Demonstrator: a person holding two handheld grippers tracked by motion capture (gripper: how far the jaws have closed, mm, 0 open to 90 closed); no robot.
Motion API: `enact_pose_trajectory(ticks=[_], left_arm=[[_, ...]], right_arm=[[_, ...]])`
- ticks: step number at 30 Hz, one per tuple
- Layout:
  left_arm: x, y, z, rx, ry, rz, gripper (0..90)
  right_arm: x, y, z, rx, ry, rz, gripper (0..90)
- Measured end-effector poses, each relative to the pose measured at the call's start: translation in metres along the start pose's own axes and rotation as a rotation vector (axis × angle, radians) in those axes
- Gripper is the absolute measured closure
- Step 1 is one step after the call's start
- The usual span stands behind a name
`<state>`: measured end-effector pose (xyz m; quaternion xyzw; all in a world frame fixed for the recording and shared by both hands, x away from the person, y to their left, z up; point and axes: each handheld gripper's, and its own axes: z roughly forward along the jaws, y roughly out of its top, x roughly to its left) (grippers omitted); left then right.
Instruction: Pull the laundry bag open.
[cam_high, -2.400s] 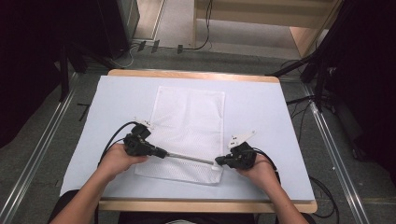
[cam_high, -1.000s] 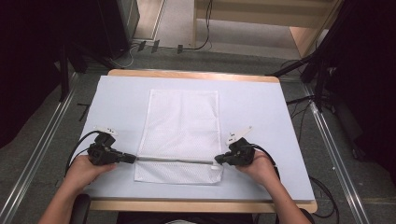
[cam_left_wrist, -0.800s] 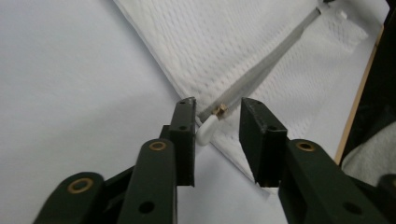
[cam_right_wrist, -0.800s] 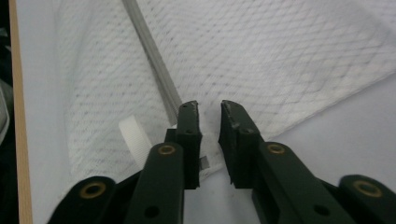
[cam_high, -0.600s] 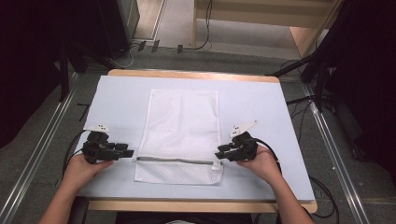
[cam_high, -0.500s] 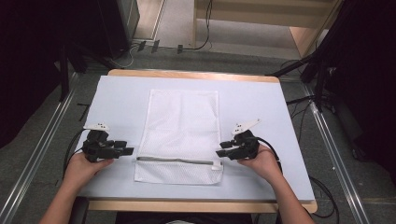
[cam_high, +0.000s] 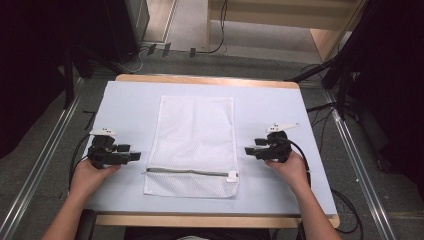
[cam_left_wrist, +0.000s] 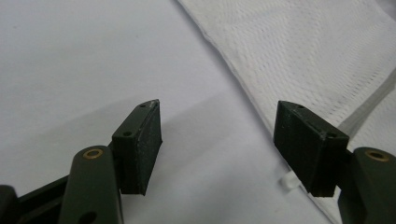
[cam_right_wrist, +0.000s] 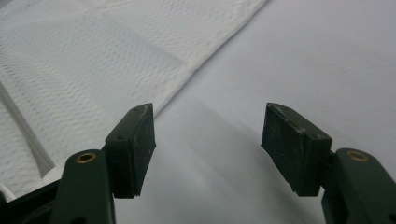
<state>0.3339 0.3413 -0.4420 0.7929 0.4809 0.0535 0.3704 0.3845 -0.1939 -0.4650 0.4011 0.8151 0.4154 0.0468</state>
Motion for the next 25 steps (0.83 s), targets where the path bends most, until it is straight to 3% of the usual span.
enact_pose_trajectory(ticks=[6, 18, 25], left_arm=[[0.0026, 0.0002, 0.0031, -0.009, 0.046, 0.014, 28.3], [0.0029, 0.0017, 0.0084, 0.017, 0.048, 0.022, 27.7], [0.0033, 0.0012, 0.0096, 0.026, 0.047, 0.020, 27.7]], right_arm=[[-0.0067, -0.0033, -0.0030, -0.006, -0.032, 0.022, 34.6], [-0.0063, -0.0083, -0.0022, 0.012, -0.048, 0.018, 34.0], [-0.0049, -0.0091, 0.0007, 0.040, -0.091, -0.032, 31.2]])
